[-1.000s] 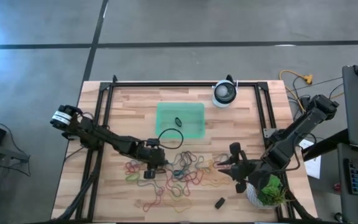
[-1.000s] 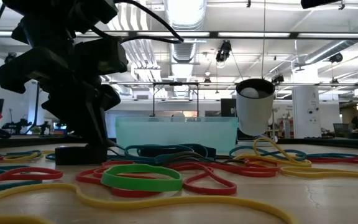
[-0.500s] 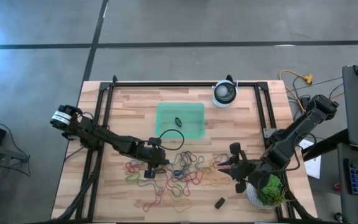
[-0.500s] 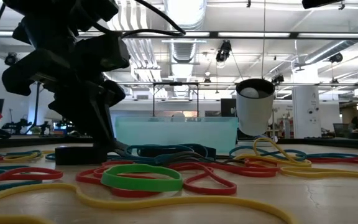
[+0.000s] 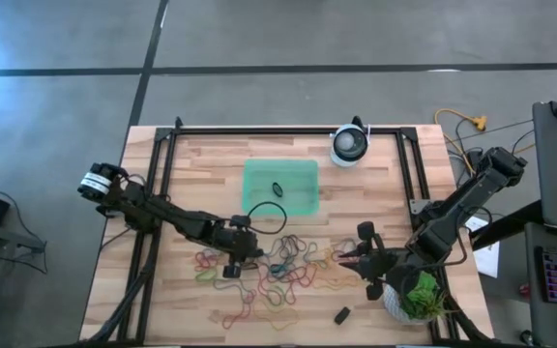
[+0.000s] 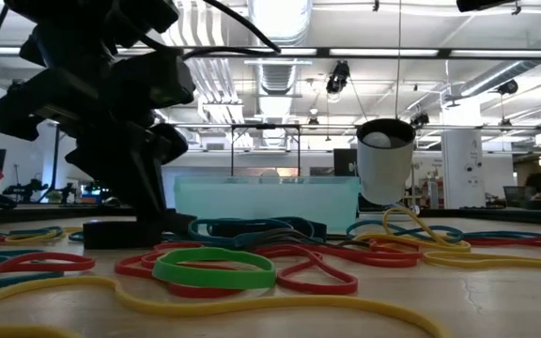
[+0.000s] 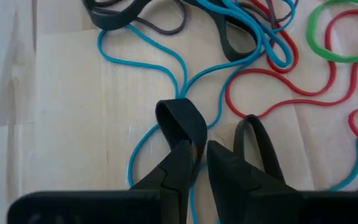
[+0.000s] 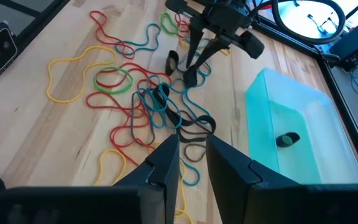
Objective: Pick and place rubber bands into bin
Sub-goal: Put the black rubber band into the green bin
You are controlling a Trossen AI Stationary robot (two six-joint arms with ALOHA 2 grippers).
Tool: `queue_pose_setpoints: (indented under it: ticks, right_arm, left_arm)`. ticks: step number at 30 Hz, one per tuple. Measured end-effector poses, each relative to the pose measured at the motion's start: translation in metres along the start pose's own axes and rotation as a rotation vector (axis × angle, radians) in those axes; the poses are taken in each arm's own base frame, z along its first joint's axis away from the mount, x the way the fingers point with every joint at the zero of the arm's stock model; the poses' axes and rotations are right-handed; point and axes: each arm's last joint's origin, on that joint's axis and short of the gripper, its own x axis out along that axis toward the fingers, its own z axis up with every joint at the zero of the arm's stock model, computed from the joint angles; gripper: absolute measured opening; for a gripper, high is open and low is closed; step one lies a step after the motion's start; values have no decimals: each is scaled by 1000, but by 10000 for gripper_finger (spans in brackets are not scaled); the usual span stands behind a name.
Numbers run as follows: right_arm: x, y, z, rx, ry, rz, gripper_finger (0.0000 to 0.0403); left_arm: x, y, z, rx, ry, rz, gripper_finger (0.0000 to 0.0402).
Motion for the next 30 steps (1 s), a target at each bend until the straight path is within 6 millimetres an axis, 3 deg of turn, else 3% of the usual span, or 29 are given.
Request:
queue_pose_setpoints:
  ticks: [13, 30]
  right_arm:
    - [0, 1, 2, 54, -17, 8, 70]
    - [-10, 16, -1, 103, -32, 63, 66]
  left_arm:
    - [0, -1, -1, -24, 6, -21, 37]
    - [1, -1, -1, -15, 11, -15, 37]
